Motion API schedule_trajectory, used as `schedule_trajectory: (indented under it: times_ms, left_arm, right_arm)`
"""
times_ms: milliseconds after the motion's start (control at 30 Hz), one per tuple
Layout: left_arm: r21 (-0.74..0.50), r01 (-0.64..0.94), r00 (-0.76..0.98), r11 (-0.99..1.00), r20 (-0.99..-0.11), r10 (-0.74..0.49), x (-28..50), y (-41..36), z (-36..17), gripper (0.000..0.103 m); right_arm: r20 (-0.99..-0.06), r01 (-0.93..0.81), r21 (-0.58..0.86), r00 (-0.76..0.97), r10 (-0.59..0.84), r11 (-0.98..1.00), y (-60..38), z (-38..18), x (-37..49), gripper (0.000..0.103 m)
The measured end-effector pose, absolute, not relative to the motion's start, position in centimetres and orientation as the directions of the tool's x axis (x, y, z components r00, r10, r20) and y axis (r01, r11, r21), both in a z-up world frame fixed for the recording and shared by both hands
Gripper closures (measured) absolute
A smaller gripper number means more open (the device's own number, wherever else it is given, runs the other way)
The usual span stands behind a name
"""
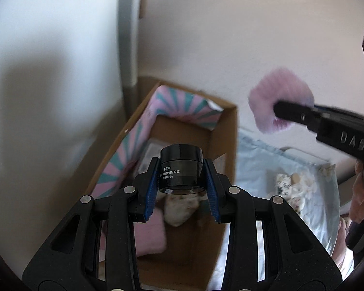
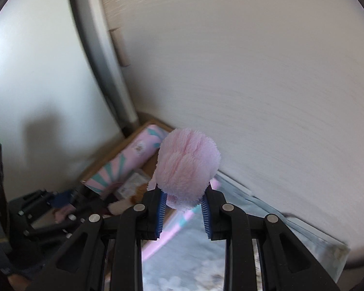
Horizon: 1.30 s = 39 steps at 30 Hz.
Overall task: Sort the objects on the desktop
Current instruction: 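Carry both items into the cardboard box and open both tools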
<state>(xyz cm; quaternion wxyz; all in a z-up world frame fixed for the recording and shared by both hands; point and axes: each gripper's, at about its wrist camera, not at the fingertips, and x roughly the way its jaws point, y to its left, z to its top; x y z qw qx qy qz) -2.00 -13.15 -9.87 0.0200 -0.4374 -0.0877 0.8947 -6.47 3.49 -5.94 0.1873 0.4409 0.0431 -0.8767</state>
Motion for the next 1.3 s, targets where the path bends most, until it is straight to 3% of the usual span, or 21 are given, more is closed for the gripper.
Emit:
schedule_trajectory:
  times_ms: [267, 733, 833, 867, 900, 967, 1000, 1300]
  left_arm:
    - [-0.169, 0.053, -0.568, -0.984, -0.816, 0.109, -2.4, -15.2, -12.7, 0.071]
    - [-0.163, 0.048, -0.504, -0.986, -0.856, 0.117, -2.5, -15.7, -15.8, 0.071]
    - [-0.170, 0.043, -0.498, -0.985, -0.858, 0.126, -2.5, -15.5, -15.8, 0.070]
    - [-0.167, 0.048, -0.496, -0.985, -0.860, 0.121, -2.5, -15.5, -15.7, 0.069]
    - [-0.154, 0.053, -0.494, -0.987, -0.862, 0.108, -2.6, -15.4, -15.6, 0.063]
    - [-0.128, 0.052, -0.490, -0.990, -0.867, 0.086, -2.7, -15.1, -15.5, 0.011]
    - [-0.123, 0.050, -0.497, -0.991, -0.864, 0.082, -2.6, -14.9, -15.4, 0.002]
    - [-0.123, 0.025, -0.494, -0.992, -0.864, 0.095, -2.0, -14.0, -15.8, 0.000]
  right_arm:
    - [-0.830, 0.464, 0.132, -0.432, -0.354, -0.876, -1.6, -7.6, -8.7, 0.079]
    - [-0.893, 0.449, 0.165, -0.310, -0.326, -0.878, -3.7, -10.5, -9.3, 0.079]
    - [-0.901, 0.437, 0.175, -0.291, -0.323, -0.882, -3.7, -10.6, -9.5, 0.064]
    - [-0.901, 0.430, 0.185, -0.284, -0.327, -0.884, -3.6, -10.6, -9.6, 0.052]
    - [-0.899, 0.424, 0.193, -0.285, -0.332, -0.885, -3.5, -10.6, -9.6, 0.044]
    - [-0.891, 0.418, 0.191, -0.305, -0.335, -0.888, -3.5, -10.6, -9.5, 0.037]
    - [-0.890, 0.417, 0.173, -0.321, -0.323, -0.892, -3.5, -10.5, -9.4, 0.034]
    - [-0.888, 0.397, 0.154, -0.347, -0.303, -0.905, -2.7, -10.0, -8.8, 0.033]
